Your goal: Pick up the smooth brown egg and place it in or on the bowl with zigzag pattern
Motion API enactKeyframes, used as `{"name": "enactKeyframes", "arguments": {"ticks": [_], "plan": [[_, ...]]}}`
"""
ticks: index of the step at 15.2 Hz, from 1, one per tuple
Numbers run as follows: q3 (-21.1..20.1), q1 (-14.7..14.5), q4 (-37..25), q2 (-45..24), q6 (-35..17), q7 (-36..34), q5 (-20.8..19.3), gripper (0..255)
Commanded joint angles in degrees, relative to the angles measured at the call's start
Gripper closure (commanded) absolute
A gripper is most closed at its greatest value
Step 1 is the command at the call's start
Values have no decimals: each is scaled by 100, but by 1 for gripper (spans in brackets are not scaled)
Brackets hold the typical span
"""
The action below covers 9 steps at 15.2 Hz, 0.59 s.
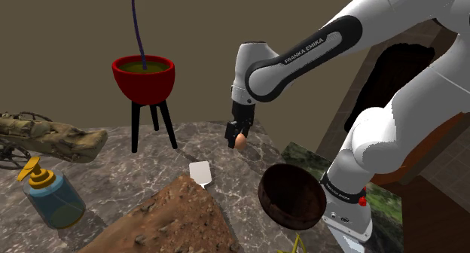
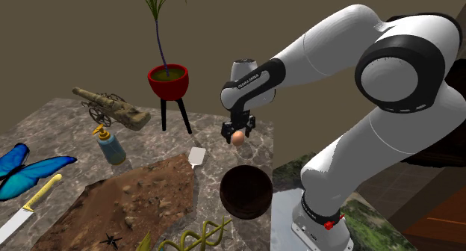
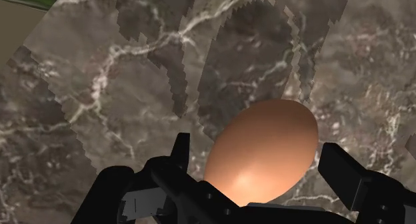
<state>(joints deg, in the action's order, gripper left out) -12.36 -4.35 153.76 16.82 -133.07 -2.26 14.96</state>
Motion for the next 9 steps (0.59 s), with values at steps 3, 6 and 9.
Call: {"name": "enactKeyframes", "arguments": {"ticks": [3,6,9], "plan": [[0,0,0,0,0,0,0,255],[0,0,0,0,0,0,0,255],[0,0,0,0,0,0,0,255]]}}
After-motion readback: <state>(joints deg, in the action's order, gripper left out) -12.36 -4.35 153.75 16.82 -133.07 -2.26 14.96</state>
